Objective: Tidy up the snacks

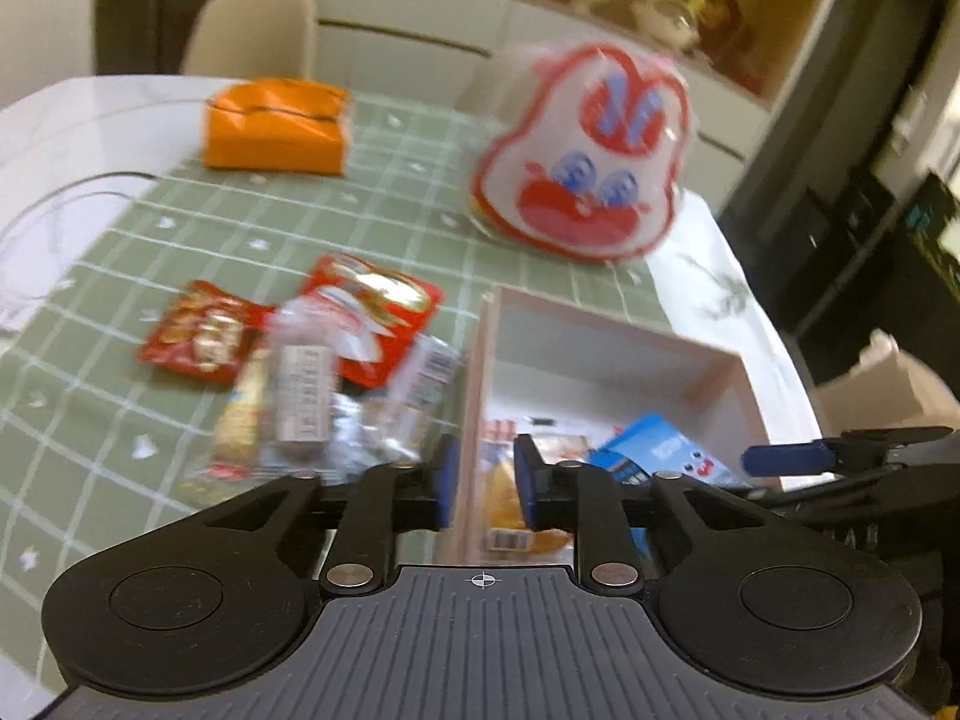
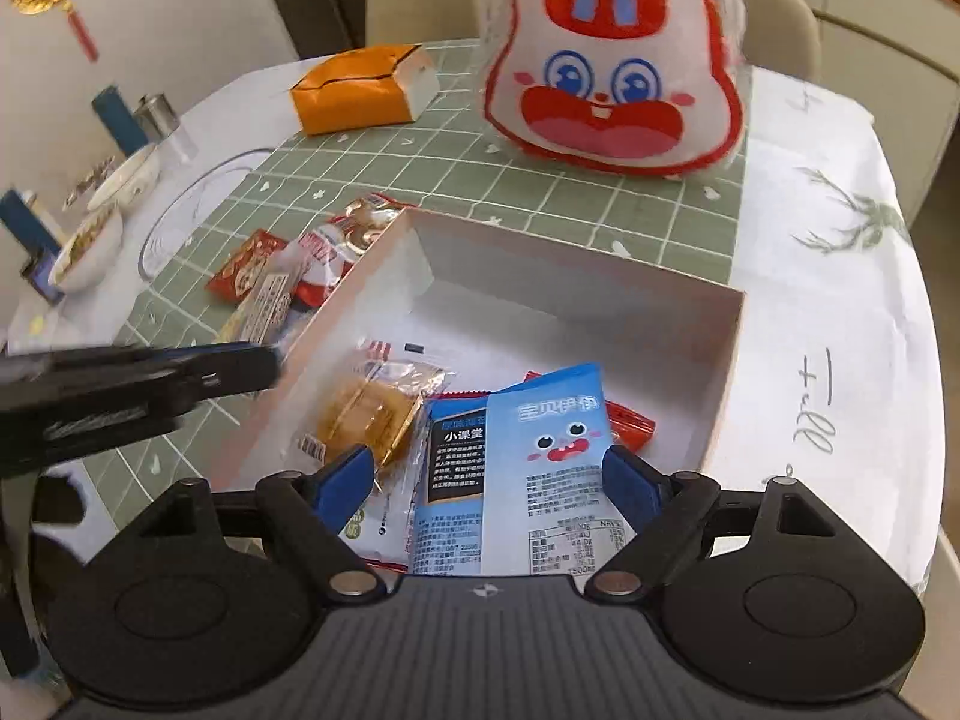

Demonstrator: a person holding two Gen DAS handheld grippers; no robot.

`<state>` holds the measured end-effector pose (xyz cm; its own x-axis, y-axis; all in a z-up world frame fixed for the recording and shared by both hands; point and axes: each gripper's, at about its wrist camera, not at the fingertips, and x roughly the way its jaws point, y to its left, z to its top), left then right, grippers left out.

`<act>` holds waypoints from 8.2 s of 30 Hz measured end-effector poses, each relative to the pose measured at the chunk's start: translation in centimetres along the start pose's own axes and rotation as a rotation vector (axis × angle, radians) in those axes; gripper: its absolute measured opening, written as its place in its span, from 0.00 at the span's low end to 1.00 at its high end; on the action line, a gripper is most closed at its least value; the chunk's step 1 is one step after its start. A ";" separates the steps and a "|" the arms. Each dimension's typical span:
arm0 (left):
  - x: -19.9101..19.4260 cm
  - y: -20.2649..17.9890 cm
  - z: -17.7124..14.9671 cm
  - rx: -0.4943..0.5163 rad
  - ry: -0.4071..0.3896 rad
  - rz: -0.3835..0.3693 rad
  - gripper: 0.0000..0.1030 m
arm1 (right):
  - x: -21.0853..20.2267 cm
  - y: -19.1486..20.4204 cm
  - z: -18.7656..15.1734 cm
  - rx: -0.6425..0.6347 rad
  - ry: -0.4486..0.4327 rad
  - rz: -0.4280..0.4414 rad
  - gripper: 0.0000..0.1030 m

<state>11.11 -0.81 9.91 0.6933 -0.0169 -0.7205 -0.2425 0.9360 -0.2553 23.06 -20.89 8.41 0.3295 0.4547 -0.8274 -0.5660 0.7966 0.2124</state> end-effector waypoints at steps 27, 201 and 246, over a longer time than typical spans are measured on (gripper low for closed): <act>-1.3 17.9 -3.1 -0.281 0.049 0.154 0.25 | 5.6 4.5 3.6 -0.200 0.356 -0.119 0.59; 1.5 -5.0 -11.0 0.266 0.321 -0.120 0.21 | -2.6 2.2 -10.9 -0.014 0.117 -0.084 0.38; 10.5 -1.4 10.9 -0.002 0.104 -0.135 0.20 | 0.5 -6.6 6.0 0.114 -0.055 -0.047 0.49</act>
<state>26.20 1.51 9.74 0.6454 -0.1787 -0.7426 -0.1538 0.9219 -0.3555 31.48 -23.52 9.70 0.3967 0.4347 -0.8085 -0.4605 0.8562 0.2344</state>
